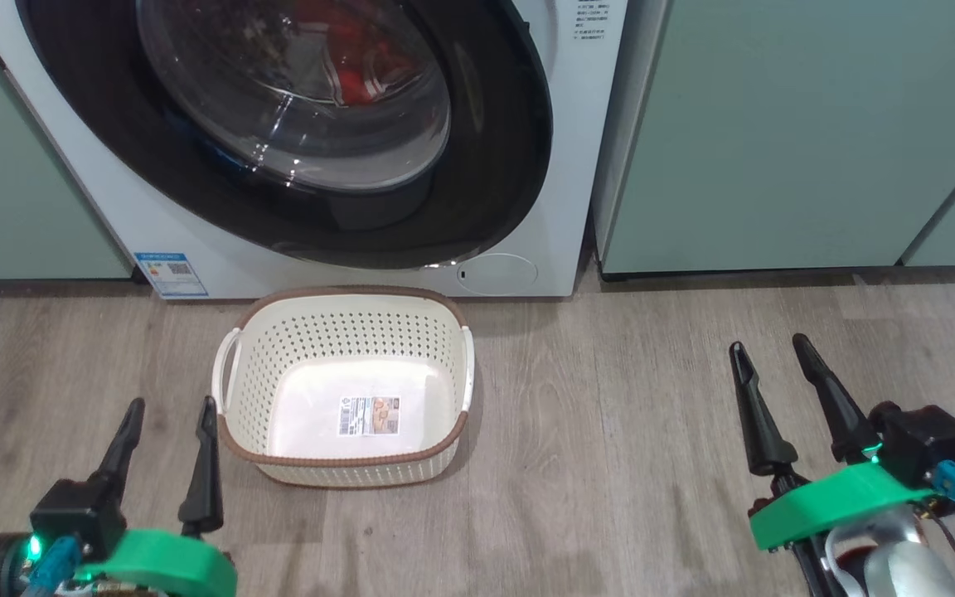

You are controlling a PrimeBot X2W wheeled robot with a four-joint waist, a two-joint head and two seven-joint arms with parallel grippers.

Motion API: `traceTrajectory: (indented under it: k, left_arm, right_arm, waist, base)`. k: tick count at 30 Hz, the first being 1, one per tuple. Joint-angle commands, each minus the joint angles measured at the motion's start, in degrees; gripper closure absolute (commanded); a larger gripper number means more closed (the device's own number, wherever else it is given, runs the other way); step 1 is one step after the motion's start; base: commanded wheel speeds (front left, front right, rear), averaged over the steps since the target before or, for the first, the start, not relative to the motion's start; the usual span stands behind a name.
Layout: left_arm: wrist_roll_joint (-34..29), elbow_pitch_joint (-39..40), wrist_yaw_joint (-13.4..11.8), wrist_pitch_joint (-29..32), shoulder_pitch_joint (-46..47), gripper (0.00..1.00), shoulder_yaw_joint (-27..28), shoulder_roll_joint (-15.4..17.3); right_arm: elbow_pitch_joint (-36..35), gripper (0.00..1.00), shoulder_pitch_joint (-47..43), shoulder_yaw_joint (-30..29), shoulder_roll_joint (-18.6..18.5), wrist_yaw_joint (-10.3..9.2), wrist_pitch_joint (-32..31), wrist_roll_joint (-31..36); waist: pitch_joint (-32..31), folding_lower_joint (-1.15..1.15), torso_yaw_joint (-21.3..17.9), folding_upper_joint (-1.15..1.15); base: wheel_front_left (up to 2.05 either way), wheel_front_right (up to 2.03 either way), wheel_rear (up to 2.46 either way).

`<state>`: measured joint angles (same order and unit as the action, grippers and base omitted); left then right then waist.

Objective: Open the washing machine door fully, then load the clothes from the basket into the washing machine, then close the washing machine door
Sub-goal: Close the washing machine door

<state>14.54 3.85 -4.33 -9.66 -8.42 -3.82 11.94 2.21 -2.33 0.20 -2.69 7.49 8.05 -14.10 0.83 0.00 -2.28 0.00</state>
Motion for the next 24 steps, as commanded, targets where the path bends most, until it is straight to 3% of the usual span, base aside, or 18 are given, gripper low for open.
traceTrajectory:
  k: [1,7,8,9,10,24]
  left_arm:
    - [-0.6,2.3,-0.8,-0.2,2.4,0.0,1.8,1.2]
    - [-0.6,2.7,-1.2,0.0,2.4,0.0,1.5,1.2]
    - [-0.6,2.8,-1.2,0.0,2.4,0.0,1.5,1.3]
    - [-0.6,2.9,-1.3,0.0,2.4,0.0,1.5,1.3]
    - [-0.6,3.0,-1.4,-0.1,2.4,0.0,1.5,1.3]
    - [0.1,5.1,-1.7,-0.3,5.0,0.0,1.8,1.9]
  right_arm:
    - [-1.9,0.0,1.2,1.1,-0.2,0.0,0.6,0.1]
    - [-1.8,0.0,1.4,1.0,-0.2,0.0,1.0,0.0]
    - [-1.8,0.22,1.5,0.8,-0.2,0.0,1.2,-0.2]
    - [-1.8,0.76,1.5,0.7,-0.2,0.0,1.4,-0.4]
    - [-1.8,1.0,1.5,0.7,-0.2,0.0,1.6,-0.5]
    - [-2.3,1.0,8.5,-0.5,-0.2,0.0,0.8,2.0]
  waist:
    - [0.1,0.0,0.0,0.0]
    - [0.3,0.0,0.0,0.0]
    - [0.3,0.0,0.0,0.0]
    - [0.3,0.0,0.0,0.0]
    - [0.4,0.0,0.0,0.0]
    - [4.5,0.0,2.4,0.0]
  base:
    - [0.0,0.0,0.0]
    - [0.0,0.0,0.0]
    - [0.0,0.0,0.0]
    - [0.0,0.0,0.0]
    - [0.0,0.0,0.0]
    - [0.0,0.0,0.0]
